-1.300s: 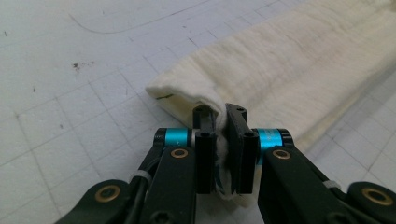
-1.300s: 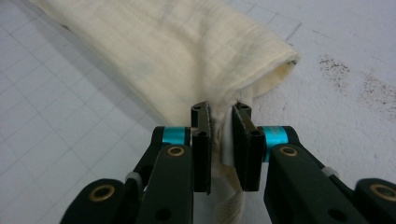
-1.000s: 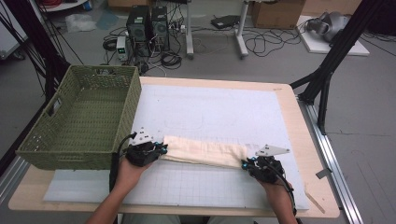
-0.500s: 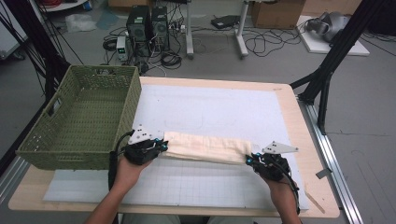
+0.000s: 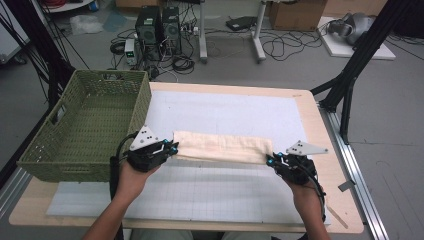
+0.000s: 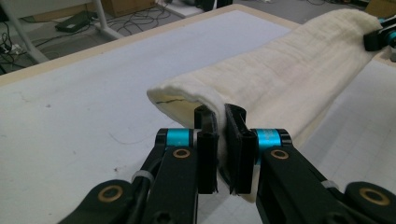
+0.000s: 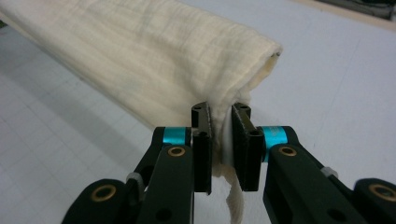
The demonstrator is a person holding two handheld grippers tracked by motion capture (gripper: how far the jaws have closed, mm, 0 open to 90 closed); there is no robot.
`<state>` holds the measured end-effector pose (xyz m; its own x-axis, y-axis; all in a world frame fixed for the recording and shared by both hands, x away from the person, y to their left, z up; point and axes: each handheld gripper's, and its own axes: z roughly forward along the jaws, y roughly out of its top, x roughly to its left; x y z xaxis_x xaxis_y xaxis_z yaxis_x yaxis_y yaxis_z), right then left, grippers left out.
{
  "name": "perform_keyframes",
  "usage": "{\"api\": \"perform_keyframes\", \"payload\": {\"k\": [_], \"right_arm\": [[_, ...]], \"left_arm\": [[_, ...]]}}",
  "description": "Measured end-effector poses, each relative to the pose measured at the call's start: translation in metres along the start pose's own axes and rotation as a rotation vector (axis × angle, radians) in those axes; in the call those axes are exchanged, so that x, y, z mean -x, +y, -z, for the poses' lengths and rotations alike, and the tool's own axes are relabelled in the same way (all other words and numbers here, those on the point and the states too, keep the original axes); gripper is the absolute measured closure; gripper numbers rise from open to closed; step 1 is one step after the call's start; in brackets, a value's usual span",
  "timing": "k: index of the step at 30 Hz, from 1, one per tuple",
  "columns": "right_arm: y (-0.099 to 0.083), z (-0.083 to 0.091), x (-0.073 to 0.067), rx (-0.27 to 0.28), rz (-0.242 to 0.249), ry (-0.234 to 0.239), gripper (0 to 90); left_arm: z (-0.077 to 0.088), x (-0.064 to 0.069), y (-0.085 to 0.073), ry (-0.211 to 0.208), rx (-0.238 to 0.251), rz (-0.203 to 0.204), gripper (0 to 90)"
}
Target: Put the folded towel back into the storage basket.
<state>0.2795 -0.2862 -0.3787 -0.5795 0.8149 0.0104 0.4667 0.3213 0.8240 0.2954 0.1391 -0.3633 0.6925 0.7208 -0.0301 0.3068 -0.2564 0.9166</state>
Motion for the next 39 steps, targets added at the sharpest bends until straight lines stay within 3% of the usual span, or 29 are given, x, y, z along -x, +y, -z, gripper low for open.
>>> {"api": "perform_keyframes", "payload": {"k": [8, 14, 24, 39], "right_arm": [[0.042, -0.006, -0.007, 0.034, 0.069, 0.017, 80.0], [0.069, -0.017, -0.017, 0.039, 0.11, 0.036, 80.0], [0.104, -0.047, -0.038, 0.041, 0.172, 0.083, 79.9], [0.152, -0.091, -0.074, 0.072, 0.221, 0.17, 79.9]], "left_arm": [[0.028, -0.014, 0.02, 0.045, 0.013, -0.017, 83.5], [0.048, -0.028, 0.025, 0.086, 0.022, -0.007, 83.5], [0.079, -0.053, 0.019, 0.151, 0.037, 0.026, 83.5], [0.13, -0.082, 0.002, 0.259, 0.065, 0.073, 83.5]]}}
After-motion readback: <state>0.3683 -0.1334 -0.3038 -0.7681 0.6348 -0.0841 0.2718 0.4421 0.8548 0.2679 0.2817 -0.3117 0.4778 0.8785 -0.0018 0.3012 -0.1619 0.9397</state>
